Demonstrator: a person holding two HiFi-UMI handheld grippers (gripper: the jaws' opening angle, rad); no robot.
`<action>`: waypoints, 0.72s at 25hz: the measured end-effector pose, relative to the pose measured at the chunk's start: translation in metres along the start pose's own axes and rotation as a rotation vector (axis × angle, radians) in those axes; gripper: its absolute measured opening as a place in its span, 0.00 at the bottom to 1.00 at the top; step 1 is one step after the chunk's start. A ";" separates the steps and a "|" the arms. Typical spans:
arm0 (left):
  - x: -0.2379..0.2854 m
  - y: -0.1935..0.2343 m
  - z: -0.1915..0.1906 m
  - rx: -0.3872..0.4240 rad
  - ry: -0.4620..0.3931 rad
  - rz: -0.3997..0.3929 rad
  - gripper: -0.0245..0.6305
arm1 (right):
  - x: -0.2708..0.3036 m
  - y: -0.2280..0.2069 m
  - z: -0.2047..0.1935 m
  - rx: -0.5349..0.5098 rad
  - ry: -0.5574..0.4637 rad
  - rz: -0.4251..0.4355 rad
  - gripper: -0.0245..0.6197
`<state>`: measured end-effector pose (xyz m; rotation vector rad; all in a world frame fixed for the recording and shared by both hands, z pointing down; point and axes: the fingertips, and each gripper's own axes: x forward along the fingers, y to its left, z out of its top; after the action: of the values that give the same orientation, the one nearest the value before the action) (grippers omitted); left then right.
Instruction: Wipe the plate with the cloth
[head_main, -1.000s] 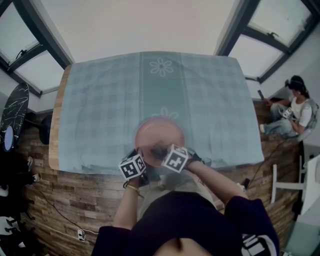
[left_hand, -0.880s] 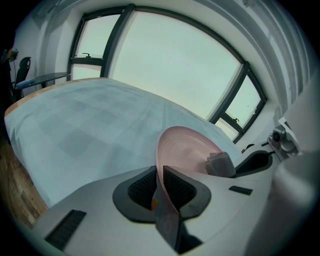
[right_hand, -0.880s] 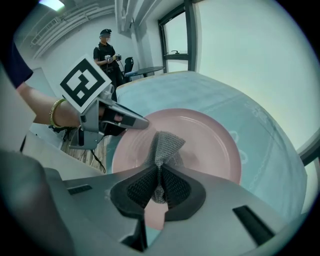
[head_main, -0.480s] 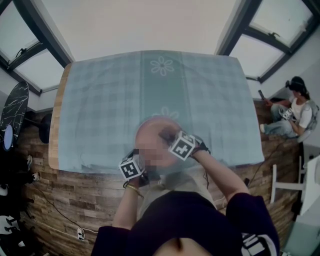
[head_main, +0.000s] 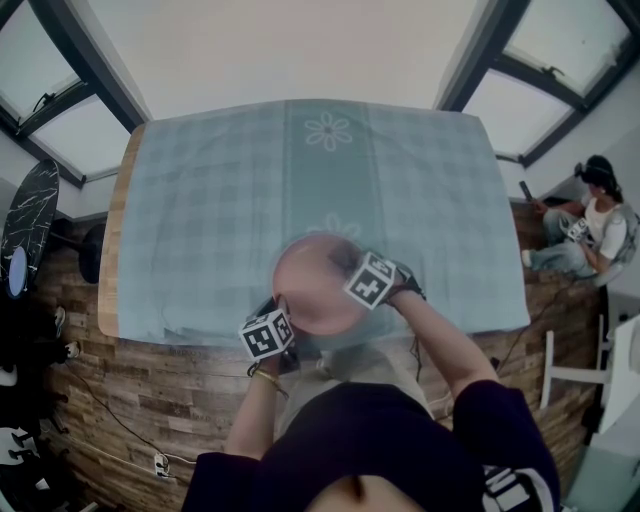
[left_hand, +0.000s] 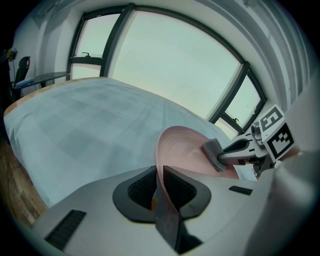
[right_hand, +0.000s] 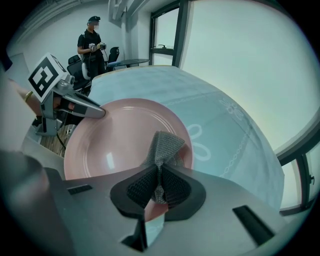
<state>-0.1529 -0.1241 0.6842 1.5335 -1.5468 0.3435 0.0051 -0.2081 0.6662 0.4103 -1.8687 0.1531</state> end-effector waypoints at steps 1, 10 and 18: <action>0.000 0.000 0.000 0.000 -0.001 0.000 0.11 | 0.001 -0.001 -0.001 -0.002 0.004 -0.004 0.09; 0.000 0.000 0.000 -0.004 -0.001 0.001 0.11 | 0.009 -0.002 -0.008 -0.003 0.022 -0.011 0.09; 0.000 0.001 -0.001 -0.008 -0.006 0.002 0.12 | 0.010 0.008 -0.014 0.004 0.032 0.010 0.09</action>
<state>-0.1535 -0.1238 0.6853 1.5278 -1.5533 0.3334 0.0115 -0.1982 0.6809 0.3993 -1.8393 0.1688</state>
